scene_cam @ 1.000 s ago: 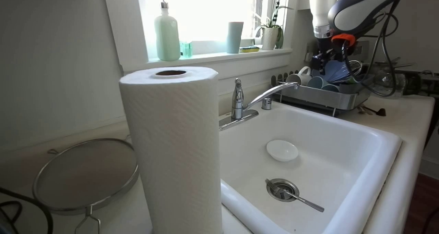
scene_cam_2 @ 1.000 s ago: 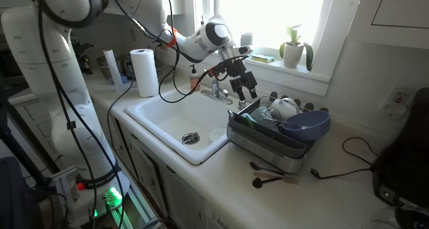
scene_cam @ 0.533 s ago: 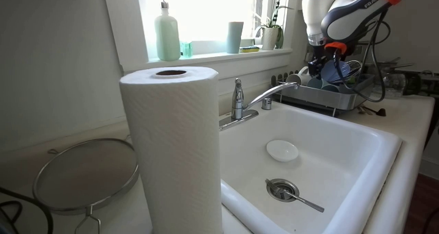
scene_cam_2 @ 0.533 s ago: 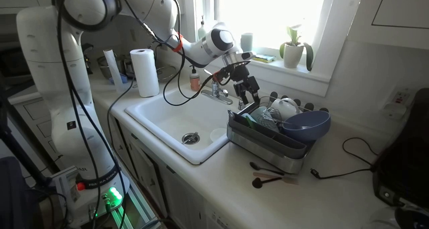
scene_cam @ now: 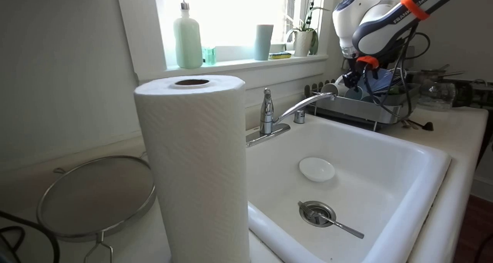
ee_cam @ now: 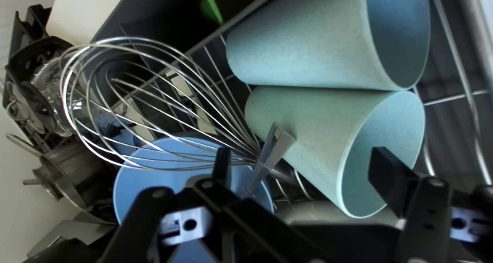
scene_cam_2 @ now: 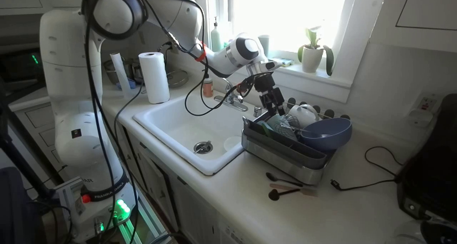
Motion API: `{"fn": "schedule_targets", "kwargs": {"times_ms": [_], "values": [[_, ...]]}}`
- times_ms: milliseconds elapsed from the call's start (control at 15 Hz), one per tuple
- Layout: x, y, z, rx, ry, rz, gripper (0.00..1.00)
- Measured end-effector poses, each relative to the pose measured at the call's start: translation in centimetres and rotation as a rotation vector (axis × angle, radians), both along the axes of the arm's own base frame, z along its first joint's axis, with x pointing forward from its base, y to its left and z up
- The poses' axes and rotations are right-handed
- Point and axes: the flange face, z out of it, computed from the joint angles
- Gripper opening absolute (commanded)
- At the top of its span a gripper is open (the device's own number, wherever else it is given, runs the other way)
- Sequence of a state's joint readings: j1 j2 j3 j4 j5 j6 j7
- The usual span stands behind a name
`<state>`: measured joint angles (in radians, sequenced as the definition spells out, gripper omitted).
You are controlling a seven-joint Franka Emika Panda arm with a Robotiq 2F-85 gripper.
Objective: Pick up the blue cup from the dish rack and put it on the window sill
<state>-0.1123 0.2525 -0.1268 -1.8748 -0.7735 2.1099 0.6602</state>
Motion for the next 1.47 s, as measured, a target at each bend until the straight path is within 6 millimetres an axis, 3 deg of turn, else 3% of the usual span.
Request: {"fn": "schedule_targets", "kwargs": {"times_ms": [67, 200, 467, 533, 600, 667, 1467], "values": [[0.2, -0.2, -0.3, -0.002, -0.005, -0.011, 0.62], [0.7, -0.3, -0.6, -0.007, -0.015, -0.030, 0.57], [1.4, -0.1, -0.9, -0.019, -0.021, -0.054, 0.36], [1.5, -0.1, -0.9, -0.022, -0.019, -0.057, 0.28], [1.6, 0.1, -0.9, -0.024, -0.017, -0.061, 0.10], [1.6, 0.3, -0.9, -0.027, -0.015, -0.063, 0.02], [2.5, 1.4, 1.1, -0.054, -0.013, -0.084, 0.01]]}}
